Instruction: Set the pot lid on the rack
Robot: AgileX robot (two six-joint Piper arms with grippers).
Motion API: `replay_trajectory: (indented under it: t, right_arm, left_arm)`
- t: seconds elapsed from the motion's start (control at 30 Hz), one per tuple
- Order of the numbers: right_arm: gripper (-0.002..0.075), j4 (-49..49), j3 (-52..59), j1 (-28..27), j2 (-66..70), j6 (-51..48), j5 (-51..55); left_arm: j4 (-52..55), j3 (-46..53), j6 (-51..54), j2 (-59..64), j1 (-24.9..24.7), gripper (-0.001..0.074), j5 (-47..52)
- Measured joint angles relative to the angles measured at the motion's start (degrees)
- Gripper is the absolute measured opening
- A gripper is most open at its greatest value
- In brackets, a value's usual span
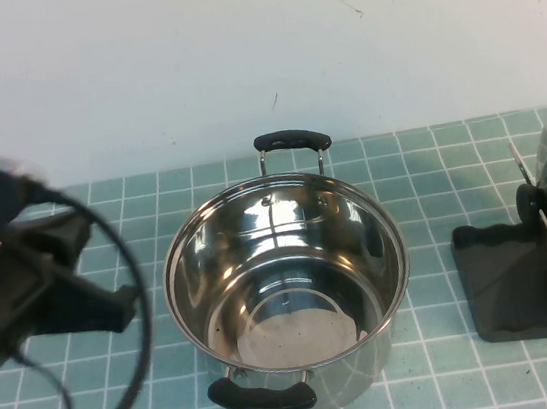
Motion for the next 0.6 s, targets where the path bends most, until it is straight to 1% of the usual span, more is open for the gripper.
replay_trajectory:
  t: [0.1,0.17,0.27,0.37,0.5,0.6]
  right_arm:
    - [0.0009,-1.1,2.5,0.0,0.3,0.0,12.8]
    - [0.0005,-2.8,3.9,0.0,0.5,0.0,18.6]
    - [0.0,-5.0,4.9,0.0,0.7,0.0,22.6]
    - [-0.0001,-5.2,5.2,0.0,0.7,-0.1,22.2]
    - [-0.0001,-5.5,5.3,0.0,0.7,-0.1,17.9]
    - [-0.0001,-5.5,5.3,0.0,0.7,-0.1,14.5]
  left_arm:
    - [6.2,4.3,-8.7,-6.0,0.0,-0.0002,0.6]
    - [8.1,7.5,-12.1,-10.9,0.0,-0.0002,1.5]
    - [8.8,12.6,-14.1,-18.5,0.0,-0.0002,3.7]
    - [8.7,17.3,-14.7,-25.2,0.0,-0.0001,7.8]
    - [8.2,22.2,-14.9,-32.9,0.0,-0.0001,12.1]
    - [7.2,24.8,-14.9,-36.3,0.0,-0.0001,13.6]
